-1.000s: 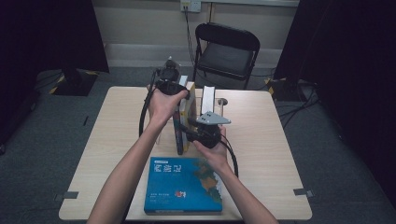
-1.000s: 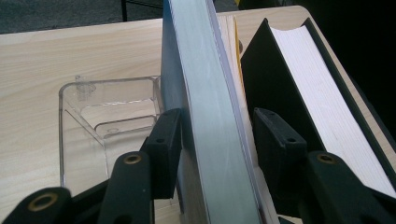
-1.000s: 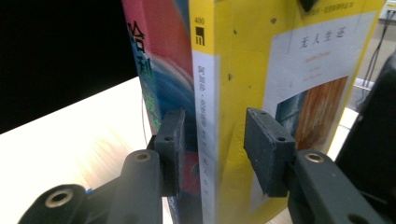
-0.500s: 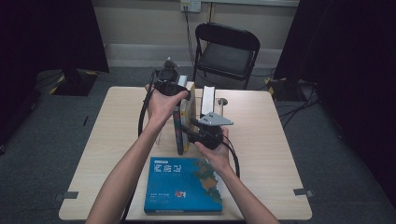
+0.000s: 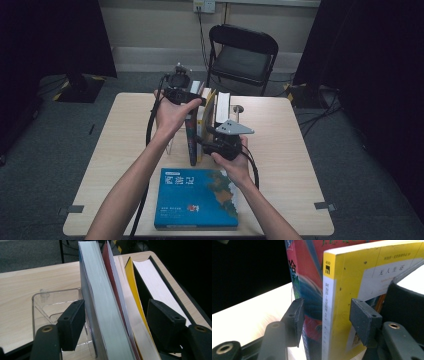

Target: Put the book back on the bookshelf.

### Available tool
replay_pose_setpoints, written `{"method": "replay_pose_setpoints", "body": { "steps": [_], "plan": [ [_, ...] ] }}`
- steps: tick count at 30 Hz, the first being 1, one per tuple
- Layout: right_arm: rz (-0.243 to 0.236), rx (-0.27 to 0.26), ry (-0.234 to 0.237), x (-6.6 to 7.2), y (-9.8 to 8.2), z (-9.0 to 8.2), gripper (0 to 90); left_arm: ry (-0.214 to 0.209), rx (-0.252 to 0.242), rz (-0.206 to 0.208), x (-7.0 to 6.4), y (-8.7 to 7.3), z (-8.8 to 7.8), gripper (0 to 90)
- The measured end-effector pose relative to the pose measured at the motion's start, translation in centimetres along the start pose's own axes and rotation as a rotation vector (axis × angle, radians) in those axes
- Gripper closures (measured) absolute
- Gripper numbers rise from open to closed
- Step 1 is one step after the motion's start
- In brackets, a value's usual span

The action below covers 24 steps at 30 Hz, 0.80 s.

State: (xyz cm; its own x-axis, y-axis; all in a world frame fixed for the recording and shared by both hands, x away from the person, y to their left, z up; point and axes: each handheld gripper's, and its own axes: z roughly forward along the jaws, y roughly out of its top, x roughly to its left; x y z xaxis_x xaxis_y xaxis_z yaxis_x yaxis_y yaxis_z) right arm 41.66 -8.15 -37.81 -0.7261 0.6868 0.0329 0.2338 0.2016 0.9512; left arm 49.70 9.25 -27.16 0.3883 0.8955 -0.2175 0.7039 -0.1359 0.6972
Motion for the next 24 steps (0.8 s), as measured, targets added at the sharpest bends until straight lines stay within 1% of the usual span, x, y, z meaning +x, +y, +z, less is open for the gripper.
{"method": "replay_pose_setpoints", "body": {
  "steps": [2, 3, 4, 5, 6, 7, 8, 9, 11, 12, 15, 17, 18, 20, 21, 22, 24],
  "plan": [
    [-0.002, -0.008, -0.007, 0.1, 0.2, 0.0, 47.1, -0.007, -0.01, -0.002, 0.2, -0.1, -0.2, 31.5],
    [-0.001, -0.011, -0.007, 0.1, 0.3, -0.1, 47.1, -0.002, -0.013, -0.003, 0.3, -0.2, -0.2, 31.7],
    [-0.001, -0.016, -0.006, 0.1, 0.4, -0.1, 47.4, -0.011, -0.016, -0.01, 0.5, -0.2, -0.3, 31.5],
    [0.0, -0.022, -0.003, 0.0, 0.5, -0.2, 47.6, -0.031, -0.022, -0.016, 0.7, -0.2, -0.5, 31.0],
    [0.001, -0.021, -0.004, 0.0, 0.5, -0.4, 47.6, -0.029, -0.028, -0.021, 0.8, -0.2, -0.7, 31.2],
    [-0.002, -0.022, -0.004, 0.0, 0.6, -0.5, 47.5, -0.016, -0.023, -0.01, 0.9, -0.2, -0.9, 31.2],
    [-0.003, -0.023, -0.004, 0.0, 0.6, -0.6, 47.2, -0.014, -0.025, 0.004, 1.1, -0.3, -1.1, 31.2],
    [-0.007, -0.023, -0.004, 0.1, 0.6, -0.7, 46.8, -0.028, -0.042, 0.008, 1.3, -0.4, -1.4, 31.1],
    [-0.007, -0.025, 0.001, 0.1, 0.6, -1.0, 46.1, -0.034, -0.061, 0.013, 1.6, -0.7, -1.8, 31.2],
    [-0.006, -0.026, 0.003, 0.1, 0.5, -1.1, 45.9, -0.036, -0.069, 0.022, 1.8, -0.8, -2.0, 31.2],
    [-0.01, -0.022, 0.011, 0.2, 0.4, -1.5, 45.3, -0.045, -0.082, 0.034, 2.3, -1.4, -2.5, 31.7],
    [-0.012, -0.024, 0.013, 0.4, 0.2, -1.8, 45.0, -0.055, -0.093, 0.016, 2.7, -1.8, -2.7, 31.7],
    [-0.009, -0.025, 0.015, 0.4, 0.2, -1.9, 44.9, -0.07, -0.094, 0.015, 2.9, -1.9, -2.8, 31.7],
    [-0.006, -0.026, 0.014, 0.4, 0.1, -2.1, 44.7, -0.082, -0.103, 0.014, 3.0, -2.2, -2.9, 31.8],
    [-0.005, -0.025, 0.016, 0.4, 0.0, -2.2, 44.7, -0.093, -0.106, 0.017, 3.0, -2.3, -3.0, 31.8],
    [-0.006, -0.023, 0.017, 0.4, -0.1, -2.3, 44.6, -0.101, -0.126, 0.019, 2.9, -2.4, -3.2, 32.3],
    [-0.004, -0.019, 0.015, 0.3, -0.3, -2.4, 44.6, -0.107, -0.13, 0.036, 2.7, -2.5, -3.4, 33.4]
  ]
}}
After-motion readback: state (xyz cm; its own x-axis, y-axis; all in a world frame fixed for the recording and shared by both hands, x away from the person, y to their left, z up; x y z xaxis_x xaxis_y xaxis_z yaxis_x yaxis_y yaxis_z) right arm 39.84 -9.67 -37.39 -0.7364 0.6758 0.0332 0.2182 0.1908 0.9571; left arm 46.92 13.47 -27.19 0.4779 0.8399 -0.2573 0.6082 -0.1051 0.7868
